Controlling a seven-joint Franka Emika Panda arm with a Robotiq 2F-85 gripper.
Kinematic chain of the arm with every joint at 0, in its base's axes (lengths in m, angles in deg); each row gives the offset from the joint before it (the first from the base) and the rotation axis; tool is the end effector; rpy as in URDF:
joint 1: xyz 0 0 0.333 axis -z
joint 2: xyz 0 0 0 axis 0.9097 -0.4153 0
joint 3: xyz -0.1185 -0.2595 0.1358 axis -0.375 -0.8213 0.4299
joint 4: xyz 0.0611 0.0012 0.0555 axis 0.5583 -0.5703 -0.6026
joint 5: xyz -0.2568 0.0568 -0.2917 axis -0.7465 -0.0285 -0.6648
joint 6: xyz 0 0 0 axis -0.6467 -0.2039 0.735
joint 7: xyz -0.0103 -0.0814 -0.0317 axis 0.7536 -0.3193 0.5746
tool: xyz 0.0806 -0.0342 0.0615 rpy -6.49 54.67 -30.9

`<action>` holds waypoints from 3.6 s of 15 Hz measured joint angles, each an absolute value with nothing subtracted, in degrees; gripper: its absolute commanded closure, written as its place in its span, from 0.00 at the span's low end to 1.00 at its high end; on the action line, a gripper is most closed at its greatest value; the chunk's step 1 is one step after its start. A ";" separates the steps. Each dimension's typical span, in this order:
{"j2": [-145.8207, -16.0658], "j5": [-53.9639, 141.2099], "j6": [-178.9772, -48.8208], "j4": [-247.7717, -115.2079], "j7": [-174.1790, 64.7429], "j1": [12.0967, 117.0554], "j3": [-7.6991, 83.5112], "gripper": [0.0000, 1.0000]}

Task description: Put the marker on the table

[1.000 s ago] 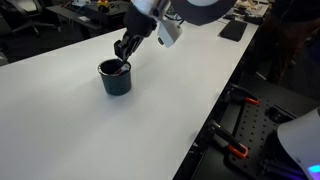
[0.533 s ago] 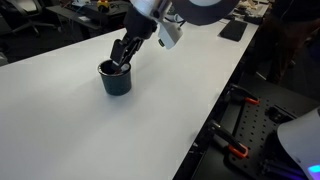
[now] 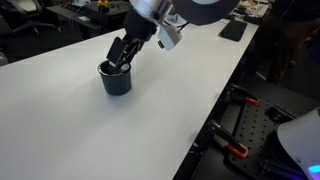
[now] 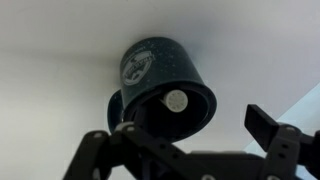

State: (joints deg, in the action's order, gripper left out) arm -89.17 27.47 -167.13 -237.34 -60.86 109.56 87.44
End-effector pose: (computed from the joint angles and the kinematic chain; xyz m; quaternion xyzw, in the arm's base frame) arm 0.4646 0.0650 0.2038 -0.9585 -0.1382 -0.2116 0.1321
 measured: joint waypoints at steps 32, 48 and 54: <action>-92.09 27.41 -162.87 -237.61 -60.88 120.09 98.73 0.95; -76.01 27.93 -145.56 -237.56 -54.96 137.69 124.83 0.95; -65.70 27.33 -141.75 -236.67 -51.86 141.97 132.08 0.95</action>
